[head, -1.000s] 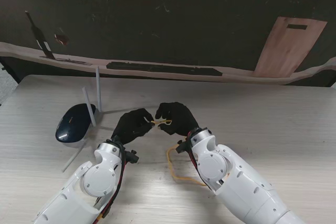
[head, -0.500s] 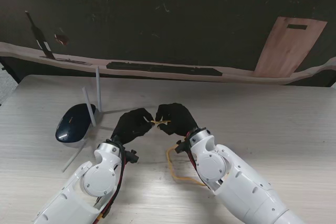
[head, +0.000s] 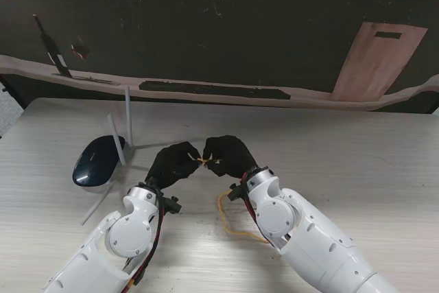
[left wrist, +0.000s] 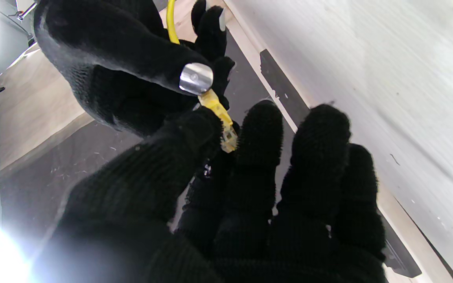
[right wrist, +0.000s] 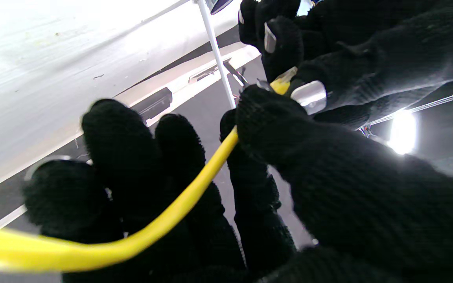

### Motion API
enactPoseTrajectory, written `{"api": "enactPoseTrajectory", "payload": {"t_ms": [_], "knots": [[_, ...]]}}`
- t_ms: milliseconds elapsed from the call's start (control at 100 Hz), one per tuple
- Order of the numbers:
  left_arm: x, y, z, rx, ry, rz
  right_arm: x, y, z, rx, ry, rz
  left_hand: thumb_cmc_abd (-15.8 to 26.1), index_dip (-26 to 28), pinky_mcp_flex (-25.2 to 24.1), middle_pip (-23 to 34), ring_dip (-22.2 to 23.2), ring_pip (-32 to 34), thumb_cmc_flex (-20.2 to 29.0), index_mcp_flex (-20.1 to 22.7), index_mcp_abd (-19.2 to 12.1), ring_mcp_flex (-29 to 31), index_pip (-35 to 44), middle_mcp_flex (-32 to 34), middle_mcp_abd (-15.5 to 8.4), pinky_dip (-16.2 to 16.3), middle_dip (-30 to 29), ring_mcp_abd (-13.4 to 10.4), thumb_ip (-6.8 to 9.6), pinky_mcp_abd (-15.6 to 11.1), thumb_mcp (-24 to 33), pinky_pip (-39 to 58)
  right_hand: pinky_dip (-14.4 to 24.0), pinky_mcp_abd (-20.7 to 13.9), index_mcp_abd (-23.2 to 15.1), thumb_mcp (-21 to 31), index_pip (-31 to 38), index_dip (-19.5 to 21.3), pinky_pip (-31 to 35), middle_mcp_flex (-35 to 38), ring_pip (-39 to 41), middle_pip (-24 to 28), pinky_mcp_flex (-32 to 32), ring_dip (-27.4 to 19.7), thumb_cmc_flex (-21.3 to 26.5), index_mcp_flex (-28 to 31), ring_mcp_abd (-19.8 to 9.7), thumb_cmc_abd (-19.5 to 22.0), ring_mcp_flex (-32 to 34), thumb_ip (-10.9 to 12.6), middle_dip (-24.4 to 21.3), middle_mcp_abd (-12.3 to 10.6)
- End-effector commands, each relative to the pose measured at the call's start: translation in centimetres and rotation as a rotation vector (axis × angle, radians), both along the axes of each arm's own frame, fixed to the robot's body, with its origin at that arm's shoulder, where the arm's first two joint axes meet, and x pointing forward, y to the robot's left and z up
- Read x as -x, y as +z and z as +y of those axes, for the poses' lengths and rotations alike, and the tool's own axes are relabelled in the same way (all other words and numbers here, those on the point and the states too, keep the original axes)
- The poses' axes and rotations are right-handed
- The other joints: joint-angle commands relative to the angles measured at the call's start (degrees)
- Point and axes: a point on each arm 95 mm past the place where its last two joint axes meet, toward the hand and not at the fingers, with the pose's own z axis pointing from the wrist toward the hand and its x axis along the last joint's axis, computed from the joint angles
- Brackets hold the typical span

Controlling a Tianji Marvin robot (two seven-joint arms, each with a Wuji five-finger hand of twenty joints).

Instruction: Untangle the Ethernet cable and plug it into the router

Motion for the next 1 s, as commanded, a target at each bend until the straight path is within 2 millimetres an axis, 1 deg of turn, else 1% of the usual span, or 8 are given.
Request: {"api": "enactPoseTrajectory", "payload": {"t_ms": [0,410,520,570,600,660,770,990], "knots": [[0.1,-0.1,-0.3,0.0,-0.019,0.01,0.2,-0.2,0.3,0.005,0.016,0.007,0.95,1.27,-0.9,1.33,0.37,1.23,1.42,0.71,-0.65,-0.54,3.56,-0.28,-0.51,1.13,0.4,1.21,1.64,-0.22,2.25,1.67,1.8,-1.68,0.9,0.71,0.55,-0.86,3.79,1.49,2.94,2.22,2.33,1.34,1.84,0.14,-0.11,-0.97,1.94,-0.3,1.36,2.26],[0.1,-0.1,-0.3,-0.003,-0.018,0.011,0.1,-0.2,0.2,0.031,0.031,0.003,1.04,1.28,-0.96,1.24,0.4,1.15,1.58,0.63,-0.61,-0.62,3.47,-0.36,-0.53,1.13,0.49,1.29,1.66,-0.16,1.84,1.55,4.43,-1.96,5.23,1.76,1.31,-0.9,5.59,4.61,10.19,4.22,6.25,4.22,4.69,3.44,-1.45,1.09,2.15,1.14,4.18,5.07],[0.2,-0.1,-0.2,-0.003,-0.017,0.017,0.2,-0.2,0.2,0.034,0.037,0.009,1.55,0.77,-2.3,0.9,0.38,0.68,0.14,0.27,-1.84,-1.92,2.52,-1.34,-1.01,1.04,0.46,1.57,1.51,-0.44,1.14,1.08,6.12,-2.95,5.14,1.9,1.37,0.16,6.59,4.0,11.48,5.11,6.44,4.76,5.0,3.3,-1.77,2.54,2.23,1.38,5.9,5.64],[0.2,0.0,-0.2,0.01,-0.019,0.024,0.3,-0.2,0.2,0.025,0.032,0.016,2.31,-0.08,-4.69,-0.07,0.26,-0.89,-3.82,-1.13,-1.75,-4.66,-0.35,-4.9,0.36,0.84,0.24,3.15,1.49,-0.14,-0.71,0.03,6.69,-3.28,5.0,1.87,1.41,0.55,7.07,3.82,12.07,5.36,6.72,4.95,5.08,3.3,-1.75,2.94,2.23,1.41,6.35,5.88],[0.3,0.1,-0.1,0.026,-0.028,0.038,0.3,-0.1,0.2,0.02,0.027,0.019,5.14,1.28,-7.92,-1.87,1.02,-3.17,-8.24,-1.94,-0.56,-8.09,-6.73,-8.98,2.15,0.51,-0.91,4.99,2.2,0.49,-1.17,-1.72,6.95,-3.41,4.95,1.9,1.39,0.71,7.26,3.78,12.4,5.49,6.88,5.05,5.1,3.28,-1.82,3.17,2.28,1.43,6.57,5.95],[0.8,0.7,0.0,0.052,-0.07,0.074,0.3,0.0,0.1,0.016,0.016,0.023,11.63,1.48,-14.01,-8.52,1.03,-8.07,-15.38,-5.33,-0.45,-16.28,-15.96,-18.23,3.66,-1.25,-2.95,6.86,5.2,0.32,-2.54,-5.58,7.28,-3.6,4.89,1.8,1.33,0.88,7.55,3.59,12.8,5.75,7.13,5.14,5.08,3.25,-1.99,3.77,2.29,1.43,6.95,6.0],[1.1,1.4,0.6,0.013,-0.104,0.07,0.3,0.2,-0.2,0.008,-0.006,0.033,15.73,1.65,-18.9,-15.33,-0.23,-15.59,-15.74,-10.48,-1.58,-26.61,-21.11,-28.61,3.43,-4.11,-5.2,5.26,5.76,-1.11,-8.91,-9.3,7.62,-3.79,5.12,1.6,1.34,1.39,7.75,3.25,13.18,5.99,7.28,5.18,5.53,2.9,-2.09,4.29,2.25,1.53,7.46,6.58],[1.2,2.4,1.5,0.025,-0.096,0.043,0.7,0.8,-0.7,-0.006,-0.038,0.046,17.7,1.8,-20.0,-16.24,-0.6,-17.86,-13.03,-9.85,-1.22,-28.04,-21.31,-29.21,3.93,-5.4,-5.71,5.27,5.81,-1.33,-12.09,-10.46,8.3,-3.82,5.98,1.14,1.14,2.43,8.32,3.38,13.88,6.09,7.49,5.35,6.04,2.79,-2.04,4.7,2.28,1.62,8.15,7.33]]}}
